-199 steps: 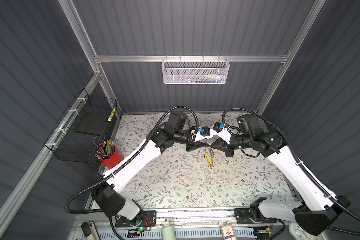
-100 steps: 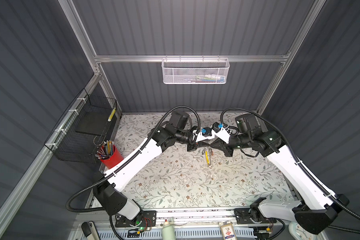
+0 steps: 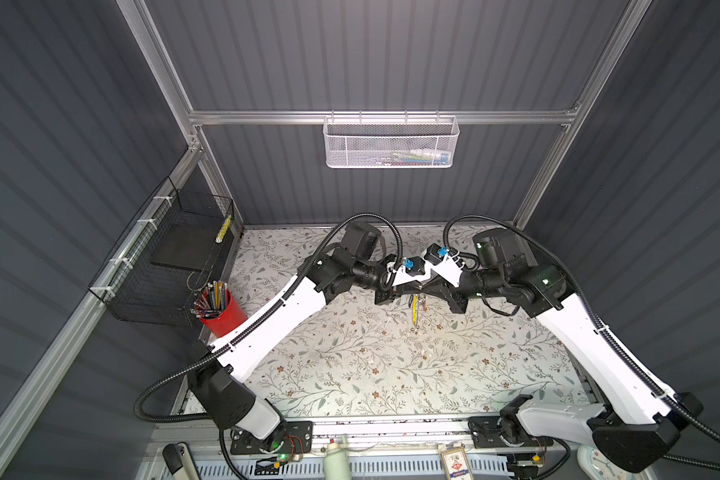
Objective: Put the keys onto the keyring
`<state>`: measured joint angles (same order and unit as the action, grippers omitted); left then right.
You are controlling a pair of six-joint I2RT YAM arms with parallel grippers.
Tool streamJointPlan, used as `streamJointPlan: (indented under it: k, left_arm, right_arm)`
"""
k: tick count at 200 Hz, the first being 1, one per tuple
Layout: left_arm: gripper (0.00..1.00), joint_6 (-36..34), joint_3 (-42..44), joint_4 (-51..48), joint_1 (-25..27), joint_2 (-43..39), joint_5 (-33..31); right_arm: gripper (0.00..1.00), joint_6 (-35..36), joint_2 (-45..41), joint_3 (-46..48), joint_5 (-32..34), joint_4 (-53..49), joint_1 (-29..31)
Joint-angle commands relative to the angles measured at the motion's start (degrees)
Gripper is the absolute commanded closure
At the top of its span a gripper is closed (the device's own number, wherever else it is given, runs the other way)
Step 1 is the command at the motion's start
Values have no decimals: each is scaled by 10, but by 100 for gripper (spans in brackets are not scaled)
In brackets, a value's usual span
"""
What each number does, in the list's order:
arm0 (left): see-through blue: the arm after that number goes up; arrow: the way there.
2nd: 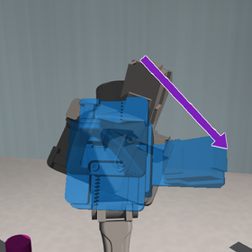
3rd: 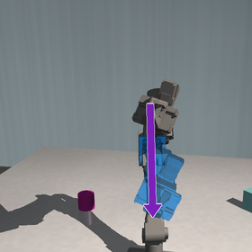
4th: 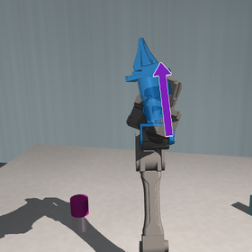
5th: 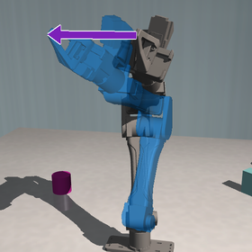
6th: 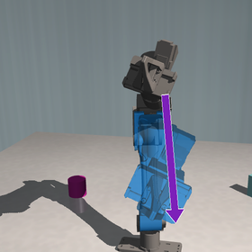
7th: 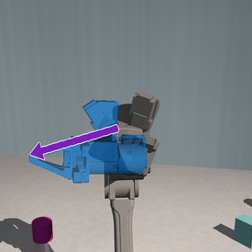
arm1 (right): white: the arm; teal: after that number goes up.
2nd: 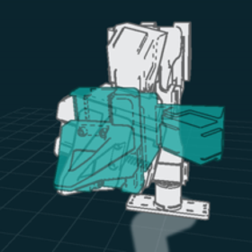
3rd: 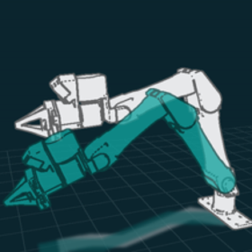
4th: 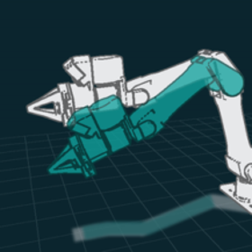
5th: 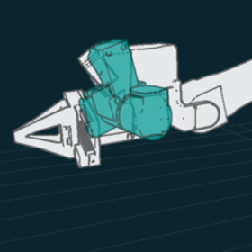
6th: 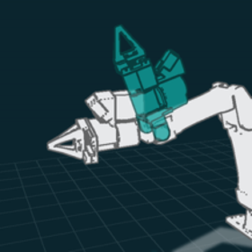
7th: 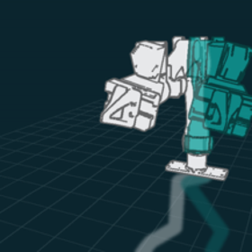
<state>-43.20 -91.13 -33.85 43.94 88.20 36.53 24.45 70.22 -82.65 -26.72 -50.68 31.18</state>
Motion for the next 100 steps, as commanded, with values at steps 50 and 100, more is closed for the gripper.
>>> streamJointPlan:
  k: [50,100]
  left_arm:
    - [100,28,-8,-5,-2,15,-2]
    - [83,40,-7,-6,-2,16,-2]
  right_arm:
    - [100,27,-30,19,-12,48,12]
    - [100,41,-50,39,-7,68,13]
